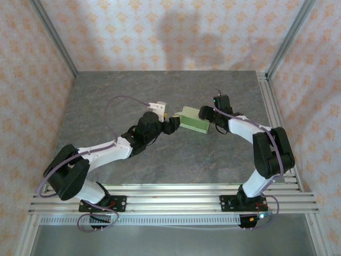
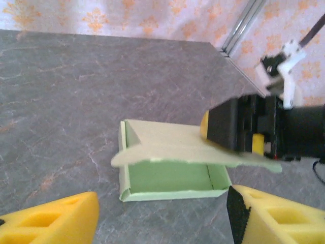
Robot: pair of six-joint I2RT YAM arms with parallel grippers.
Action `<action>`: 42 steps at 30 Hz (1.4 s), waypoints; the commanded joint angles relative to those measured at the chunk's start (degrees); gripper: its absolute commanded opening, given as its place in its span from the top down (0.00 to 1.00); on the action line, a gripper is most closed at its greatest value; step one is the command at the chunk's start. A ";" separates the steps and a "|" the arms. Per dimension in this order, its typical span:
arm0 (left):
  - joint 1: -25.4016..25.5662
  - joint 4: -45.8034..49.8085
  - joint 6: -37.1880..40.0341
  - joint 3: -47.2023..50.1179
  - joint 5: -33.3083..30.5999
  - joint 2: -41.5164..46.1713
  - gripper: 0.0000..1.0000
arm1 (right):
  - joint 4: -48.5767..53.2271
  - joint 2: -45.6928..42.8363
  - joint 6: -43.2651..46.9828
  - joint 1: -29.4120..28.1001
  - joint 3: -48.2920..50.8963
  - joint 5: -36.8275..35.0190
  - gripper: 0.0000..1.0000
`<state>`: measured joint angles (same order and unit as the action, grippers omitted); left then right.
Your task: Fold the paper box
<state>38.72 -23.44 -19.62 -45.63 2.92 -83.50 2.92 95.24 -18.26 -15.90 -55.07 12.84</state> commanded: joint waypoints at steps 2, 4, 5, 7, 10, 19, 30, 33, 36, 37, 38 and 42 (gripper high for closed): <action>-3.11 2.00 -4.07 -2.69 1.69 -1.07 0.29 | -0.34 1.57 1.75 0.65 -0.36 2.82 0.24; -4.91 5.57 -6.73 -5.64 3.00 -3.15 0.28 | 0.13 2.07 2.39 0.84 -0.65 3.60 0.25; -5.61 8.50 -7.64 -7.60 3.77 -4.45 0.27 | 0.12 2.15 2.77 0.97 -0.65 3.80 0.25; -7.80 15.25 -9.43 -13.07 7.24 -8.40 0.27 | 0.12 2.61 3.89 1.20 -0.82 4.58 0.25; -10.59 22.04 -10.68 -20.71 13.50 -15.12 0.25 | 0.14 3.25 5.53 1.81 -1.06 6.08 0.28; -11.50 30.07 -10.66 -36.24 22.62 -31.16 0.38 | 1.51 8.27 13.51 4.36 -6.18 15.56 0.36; -11.58 29.09 -12.75 -34.63 21.95 -33.65 0.50 | 9.08 17.79 20.84 4.36 -20.32 27.41 0.47; -11.68 28.24 -13.52 -32.85 21.79 -32.92 0.54 | 10.89 18.19 21.32 4.21 -22.27 27.25 0.49; -11.91 28.34 -13.62 -32.33 21.42 -32.87 0.60 | 10.40 17.10 20.68 4.32 -21.93 27.06 0.45; -12.00 28.53 -13.53 -32.33 21.23 -32.87 0.61 | 10.36 16.79 20.21 4.42 -21.83 27.06 0.42; -12.07 28.67 -13.37 -32.33 20.97 -32.86 0.63 | 9.95 16.22 19.37 4.65 -21.49 26.88 0.39; -12.34 29.10 -13.12 -32.11 20.68 -32.52 0.64 | 5.39 13.58 12.40 5.98 -18.50 25.47 0.30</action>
<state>26.85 4.86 -32.99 -78.94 24.99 -118.52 10.90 112.64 -1.19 -11.18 -75.26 38.59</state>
